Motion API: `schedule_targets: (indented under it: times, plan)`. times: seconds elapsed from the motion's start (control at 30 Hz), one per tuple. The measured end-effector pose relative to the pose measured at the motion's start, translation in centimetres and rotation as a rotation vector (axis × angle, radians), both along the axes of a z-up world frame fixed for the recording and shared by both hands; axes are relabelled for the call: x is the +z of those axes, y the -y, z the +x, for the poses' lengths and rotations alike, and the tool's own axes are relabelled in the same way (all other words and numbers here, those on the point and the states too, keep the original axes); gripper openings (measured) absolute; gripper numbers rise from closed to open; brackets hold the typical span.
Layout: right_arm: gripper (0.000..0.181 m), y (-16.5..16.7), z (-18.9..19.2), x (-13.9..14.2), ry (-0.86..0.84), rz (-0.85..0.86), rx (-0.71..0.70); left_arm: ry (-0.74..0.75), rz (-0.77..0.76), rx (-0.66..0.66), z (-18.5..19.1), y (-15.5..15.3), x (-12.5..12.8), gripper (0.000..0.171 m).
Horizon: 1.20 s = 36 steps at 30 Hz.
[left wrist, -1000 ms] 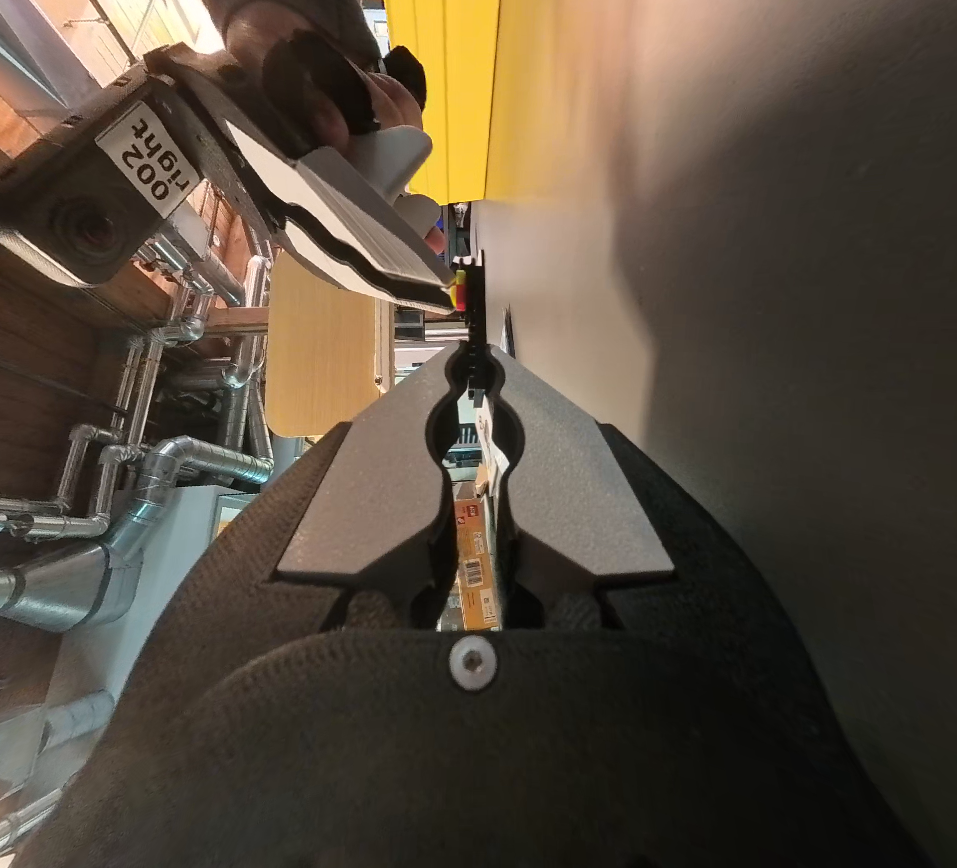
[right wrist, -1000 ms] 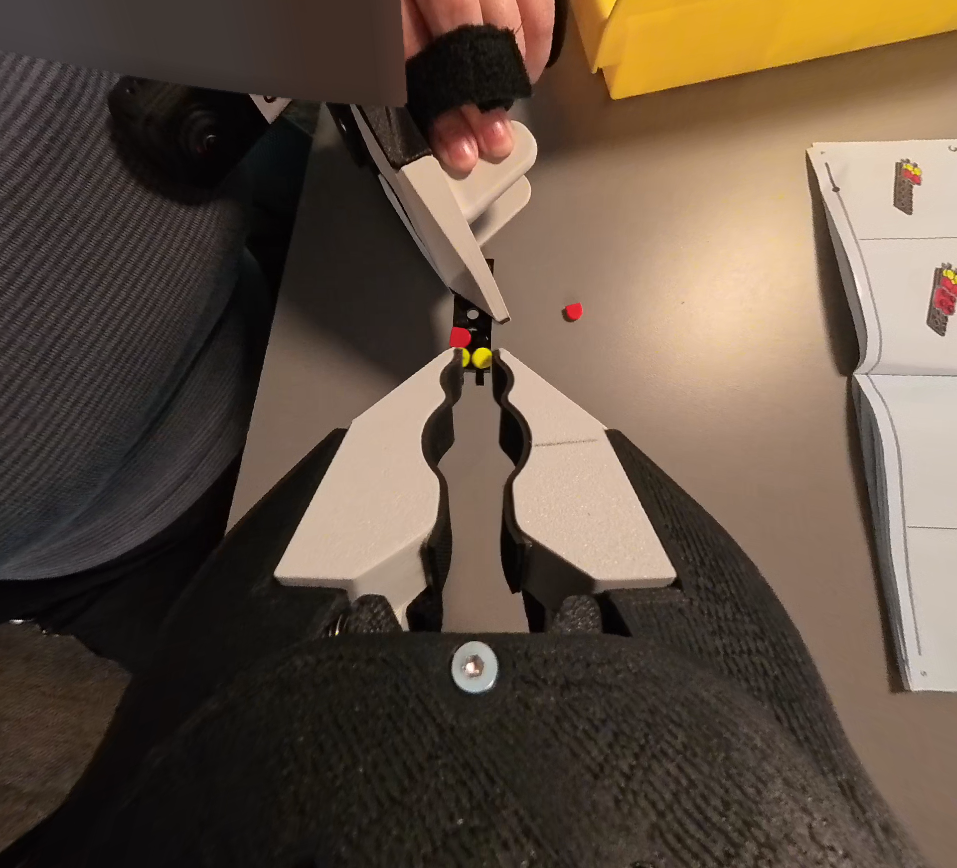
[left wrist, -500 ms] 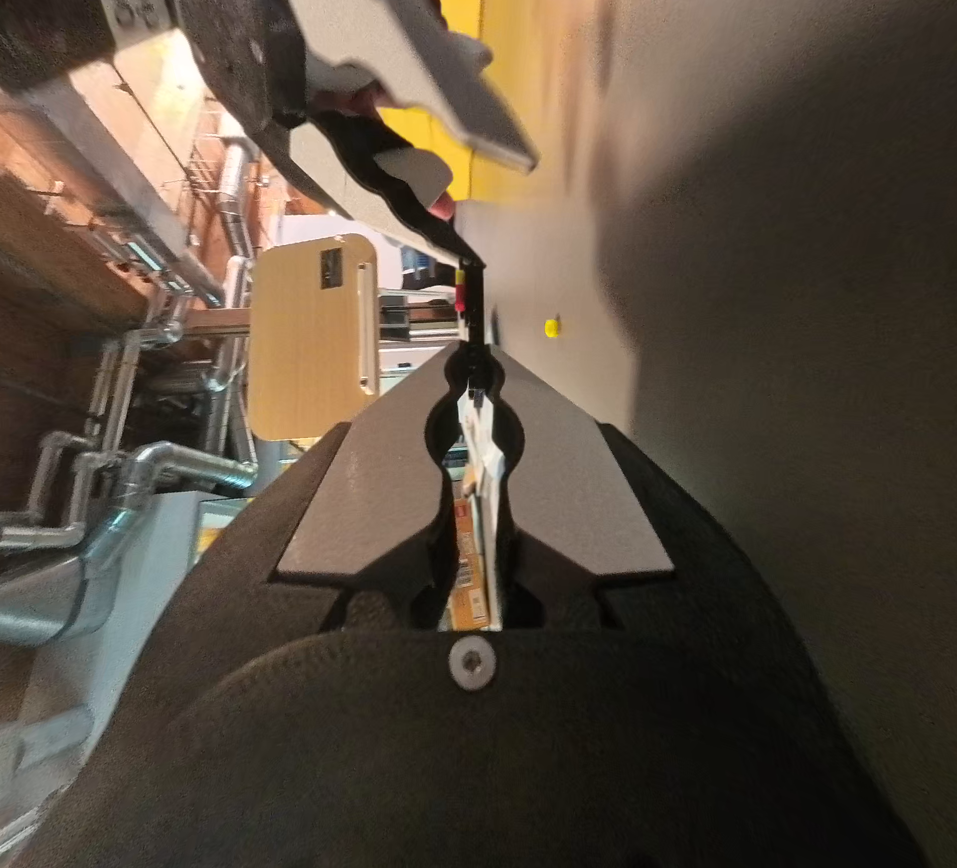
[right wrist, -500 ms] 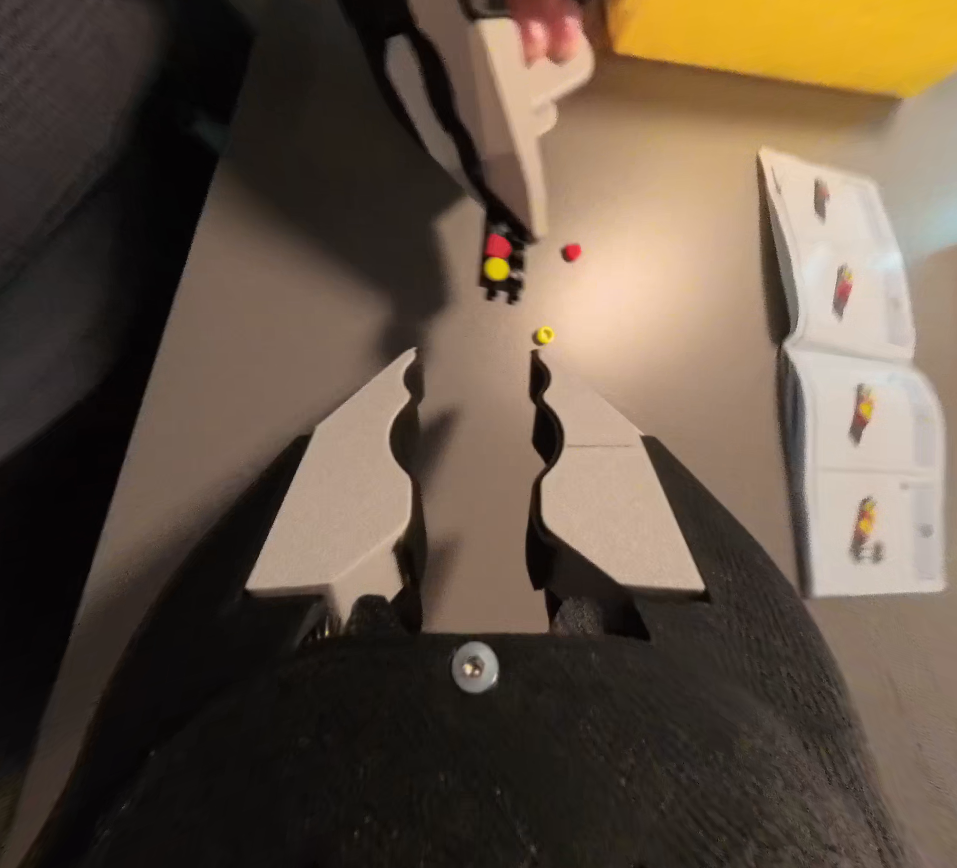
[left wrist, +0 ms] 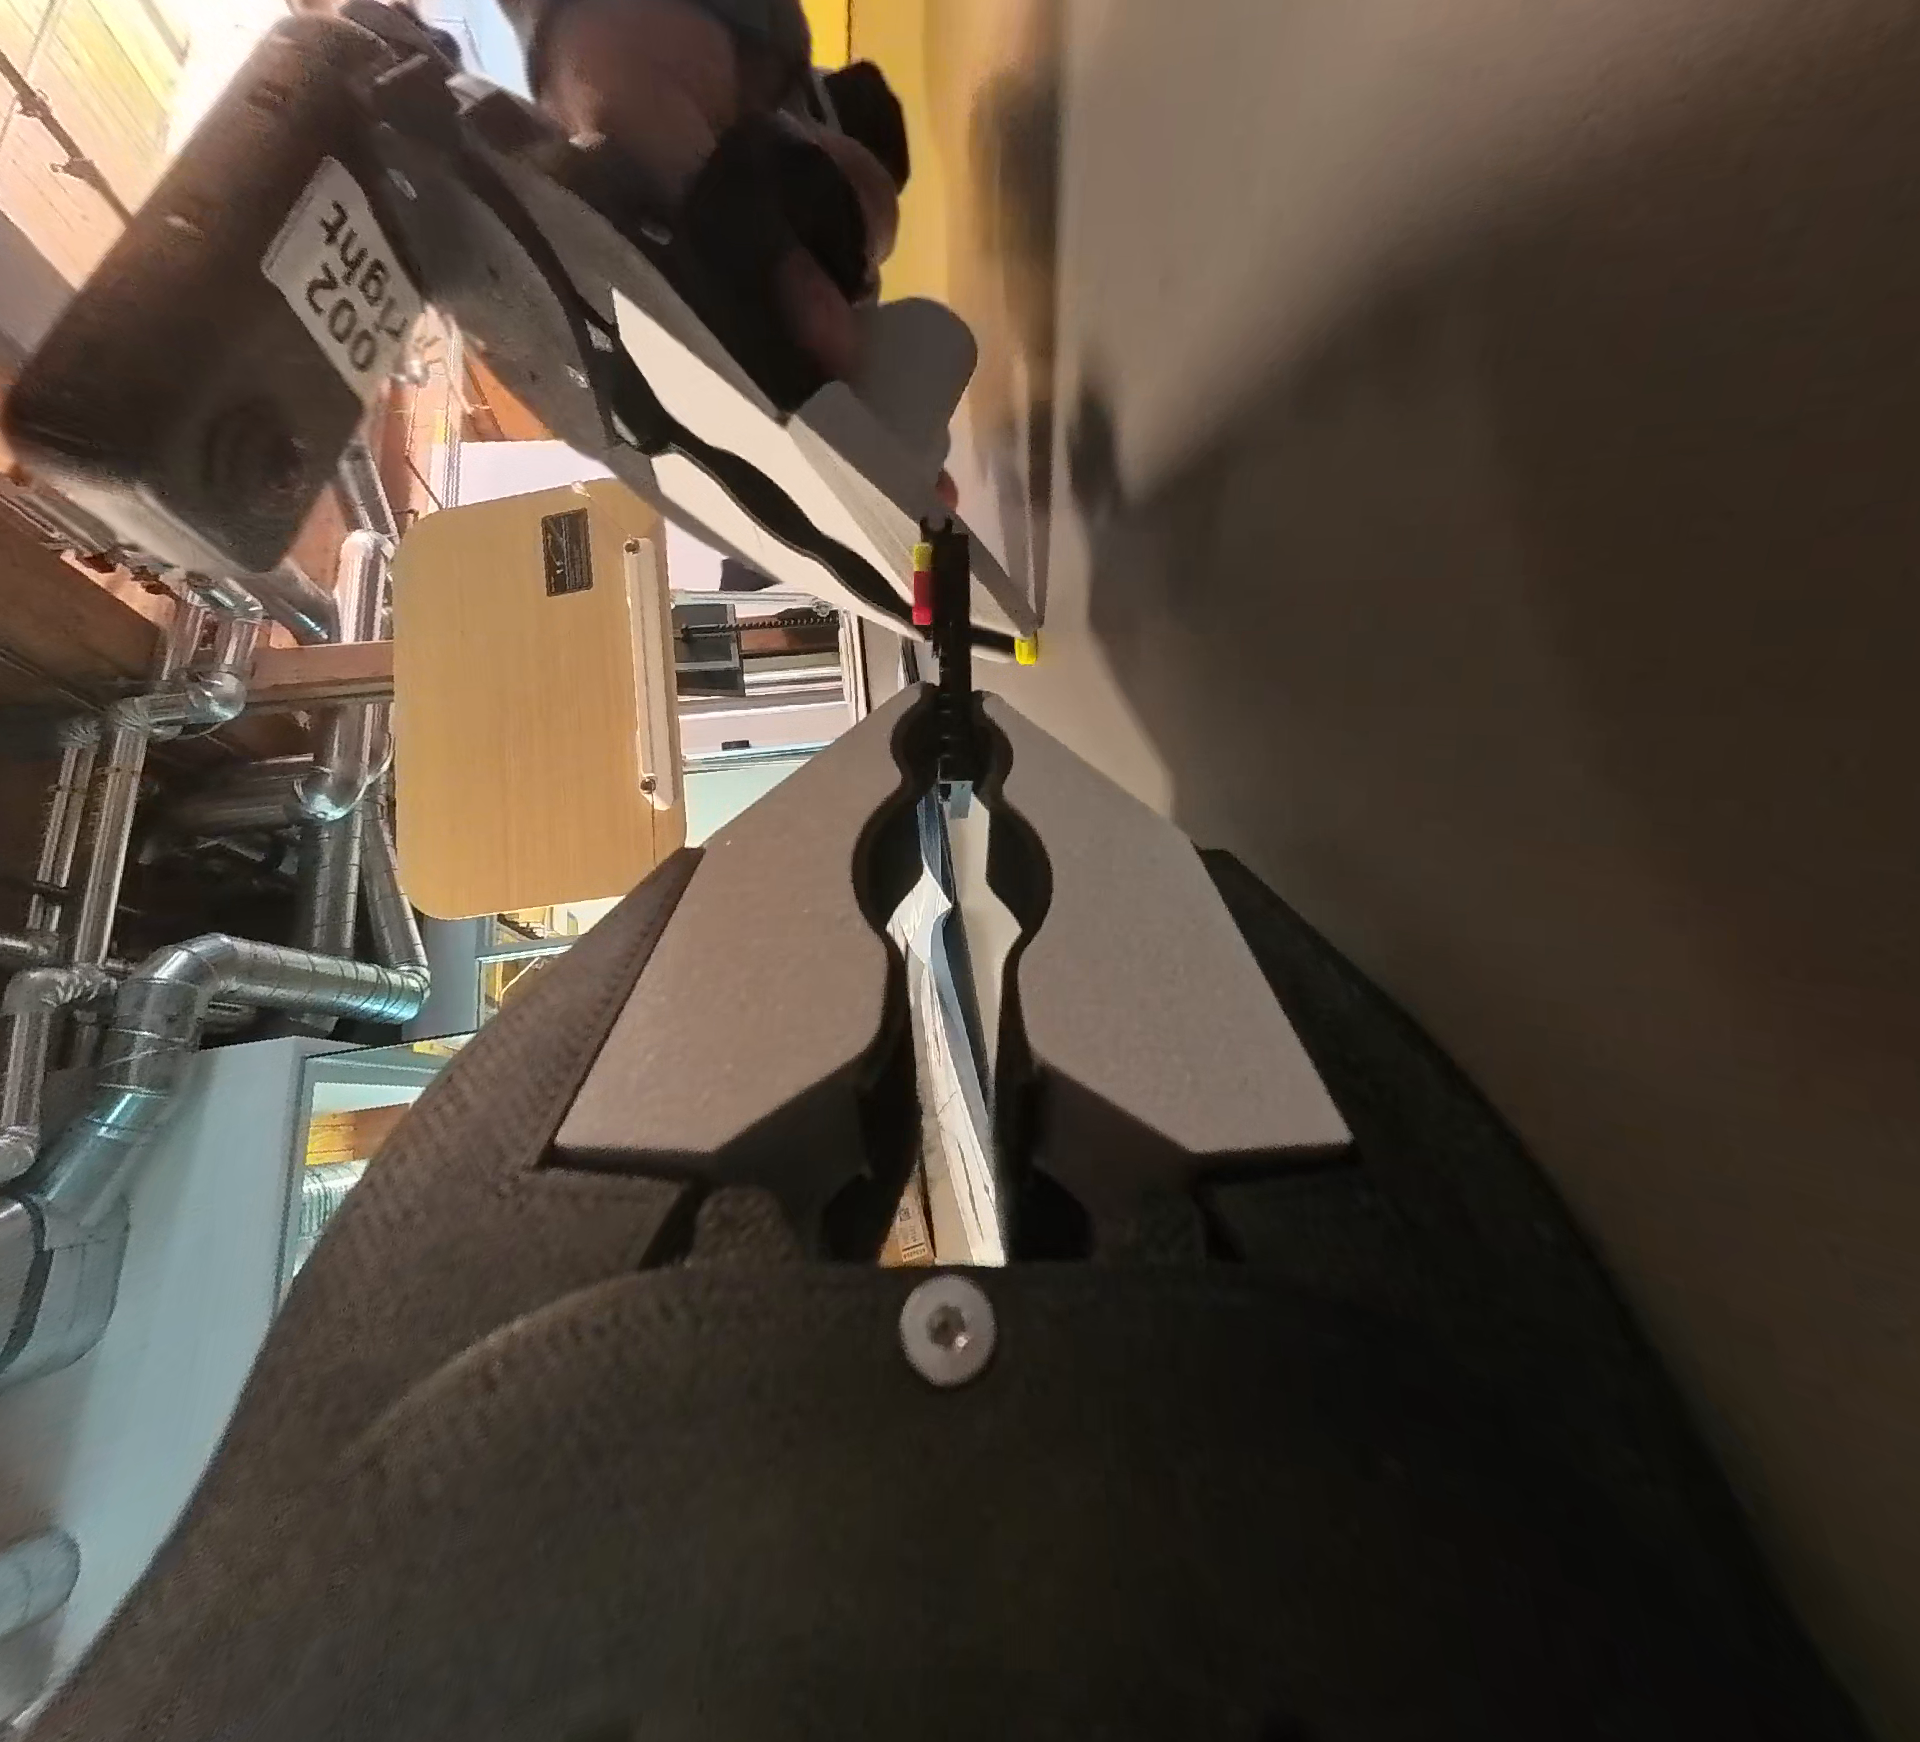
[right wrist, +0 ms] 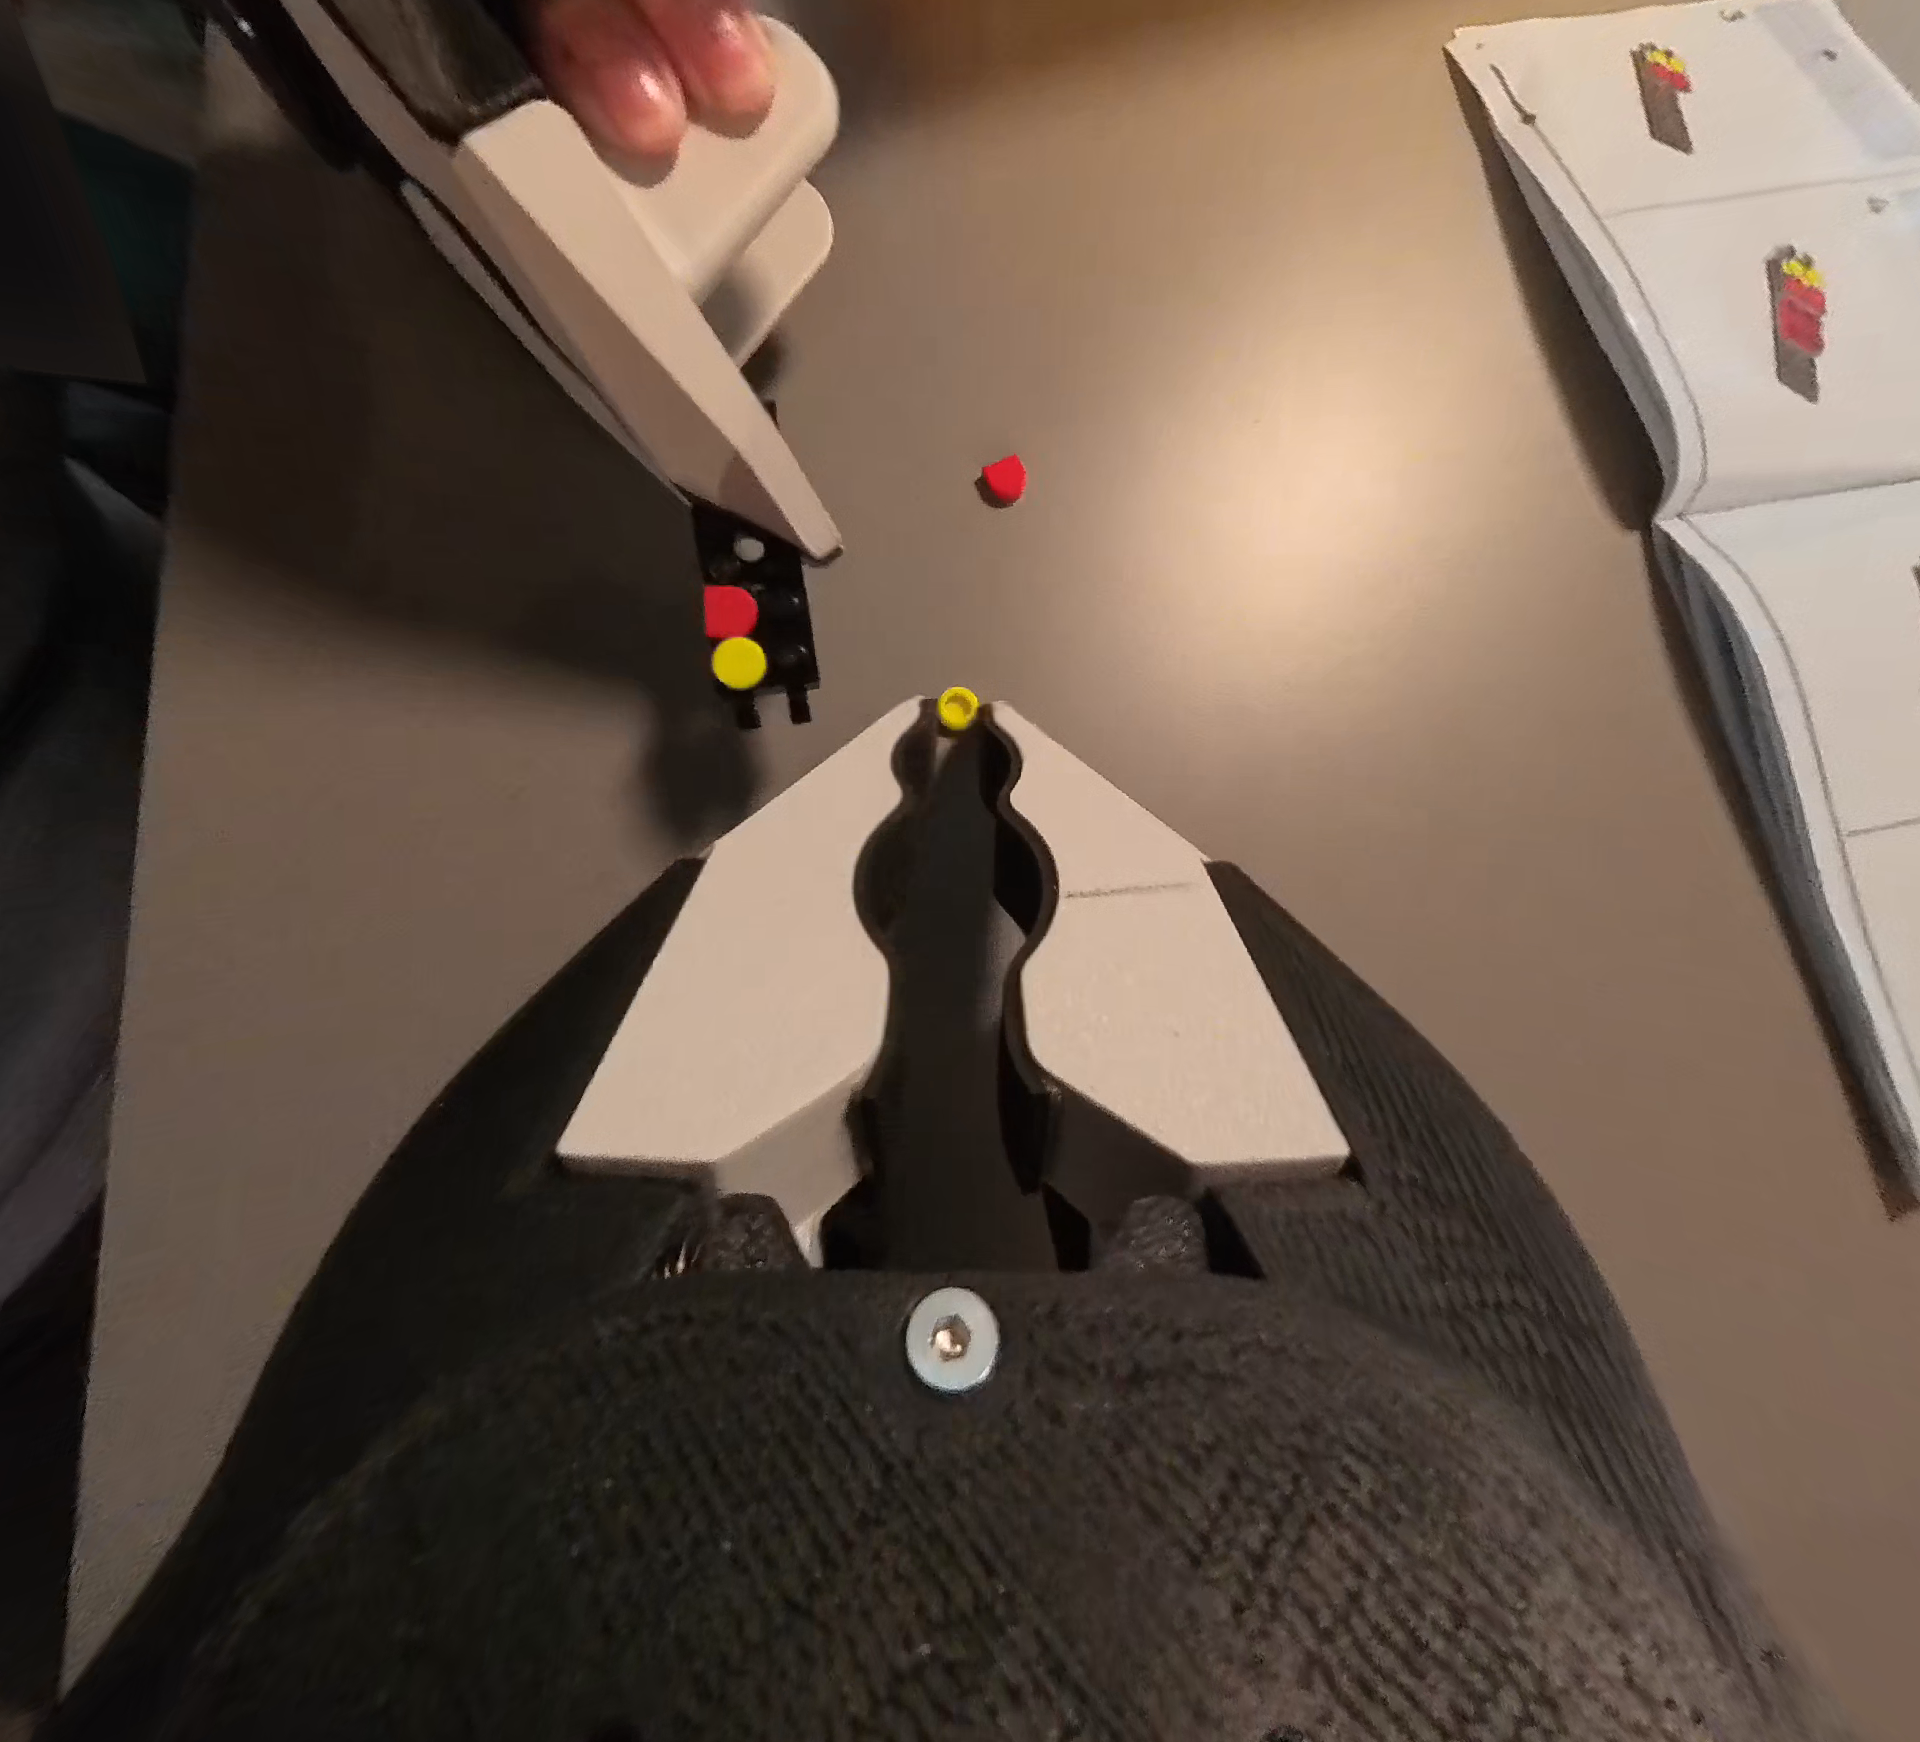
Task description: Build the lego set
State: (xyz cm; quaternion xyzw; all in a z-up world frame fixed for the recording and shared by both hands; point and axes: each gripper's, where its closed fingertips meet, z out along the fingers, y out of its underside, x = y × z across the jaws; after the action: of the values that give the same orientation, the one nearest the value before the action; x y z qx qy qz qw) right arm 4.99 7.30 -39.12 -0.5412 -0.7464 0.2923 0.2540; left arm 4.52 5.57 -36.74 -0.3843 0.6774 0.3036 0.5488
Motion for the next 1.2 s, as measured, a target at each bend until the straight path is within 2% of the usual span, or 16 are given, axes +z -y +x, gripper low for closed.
schedule_targets:
  times: [0.1, 0.27, 0.33, 0.47, 0.6, 0.7, 0.83, 0.9, 1.03, 1.2]
  plan:
    - [0.004, 0.0, 0.0, 0.0, 0.003, 0.107, 0.04, -0.001, 0.0, 0.0, -0.1, 0.2, 0.2, 0.005]
    - [0.0, -1.6, 0.5, 0.5, -0.001, 0.555, 0.217, -0.002, -0.004, -0.007, -0.1, 0.2, 0.1, 0.004]
    - [0.0, -1.9, 0.9, 0.2, 0.04, 0.635, 0.26, -0.003, -0.006, -0.008, 0.0, 0.1, 0.0, 0.004]
    - [0.005, -0.5, 0.9, 0.8, 0.029, 0.321, 0.179, -0.004, -0.016, -0.006, 0.1, 0.3, -0.1, 0.004]
    - [0.02, -1.6, 1.1, 1.4, -0.005, 0.122, 0.019, 0.026, -0.011, 0.057, -0.5, -0.5, 0.4, 0.004]
    - [0.024, -2.6, 1.9, 1.8, -0.045, 0.099, -0.077, 0.056, -0.119, 0.241, -2.0, -2.2, -0.5, 0.004]
    - [0.031, -2.5, 2.7, 2.7, -0.113, 0.138, -0.125, 0.138, -0.148, 0.382, -2.8, -4.1, 0.9, 0.004]
    - [0.03, -1.9, 2.4, 3.1, -0.163, 0.147, -0.126, 0.154, -0.09, 0.401, -3.5, -4.6, 1.6, 0.004]
    - [0.024, 0.3, -0.3, 2.4, -0.176, -0.039, -0.107, 0.099, 0.042, 0.462, -5.4, -4.3, 2.0, 0.004]
    - [0.02, 1.0, -3.6, 0.6, -0.124, -0.017, 0.022, 0.112, 0.156, 0.488, -6.9, -2.3, 3.1, 0.004]
